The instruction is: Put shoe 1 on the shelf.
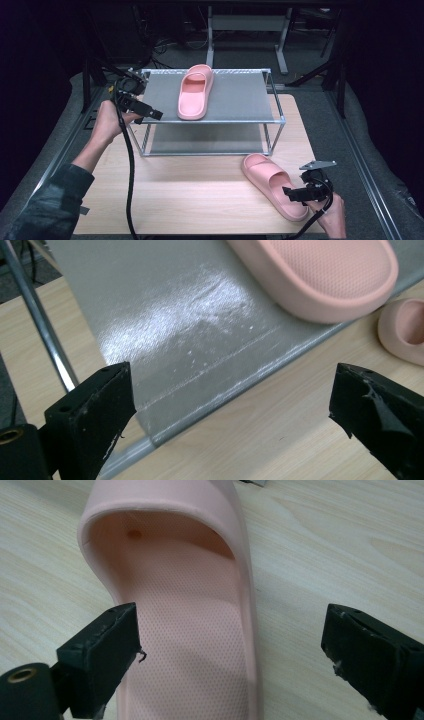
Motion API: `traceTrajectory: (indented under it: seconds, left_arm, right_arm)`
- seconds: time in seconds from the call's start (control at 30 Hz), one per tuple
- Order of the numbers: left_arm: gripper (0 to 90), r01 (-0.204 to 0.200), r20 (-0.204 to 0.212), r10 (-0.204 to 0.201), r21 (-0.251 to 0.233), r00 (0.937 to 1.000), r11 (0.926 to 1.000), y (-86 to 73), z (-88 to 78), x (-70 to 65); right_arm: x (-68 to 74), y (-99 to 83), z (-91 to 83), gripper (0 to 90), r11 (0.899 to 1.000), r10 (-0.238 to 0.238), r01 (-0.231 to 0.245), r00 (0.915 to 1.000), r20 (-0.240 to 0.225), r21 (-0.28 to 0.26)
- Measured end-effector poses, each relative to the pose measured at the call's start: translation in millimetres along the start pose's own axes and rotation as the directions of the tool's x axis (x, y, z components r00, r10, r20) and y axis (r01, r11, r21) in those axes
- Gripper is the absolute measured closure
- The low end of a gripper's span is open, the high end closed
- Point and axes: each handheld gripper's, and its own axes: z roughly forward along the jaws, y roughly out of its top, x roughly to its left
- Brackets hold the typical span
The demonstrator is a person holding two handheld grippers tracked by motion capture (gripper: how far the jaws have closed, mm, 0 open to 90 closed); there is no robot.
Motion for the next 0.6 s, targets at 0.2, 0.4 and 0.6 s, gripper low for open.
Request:
traceTrajectory:
  seconds: [0.2,0.4,0.6]
  left_arm:
    - [4.0,-0.004,0.009,0.004,-0.012,1.0000,0.9999,-22.2,-4.2,4.3]
    - [3.5,-0.039,0.002,0.039,-0.028,0.9992,0.9988,-45.6,-7.9,-0.1]
    - [2.8,-0.071,0.009,0.071,-0.040,0.9974,0.9967,-74.6,-5.5,-8.5]
  right_arm:
    - [-1.6,0.8,3.4,8.5,1.000,0.001,-0.001,0.9999,-0.014,0.001]
    - [-2.3,0.0,4.2,8.9,1.000,0.005,-0.005,1.0000,-0.007,-0.003]
    - [-4.2,-0.5,5.6,9.3,1.000,0.008,-0.008,0.9999,-0.009,0.006]
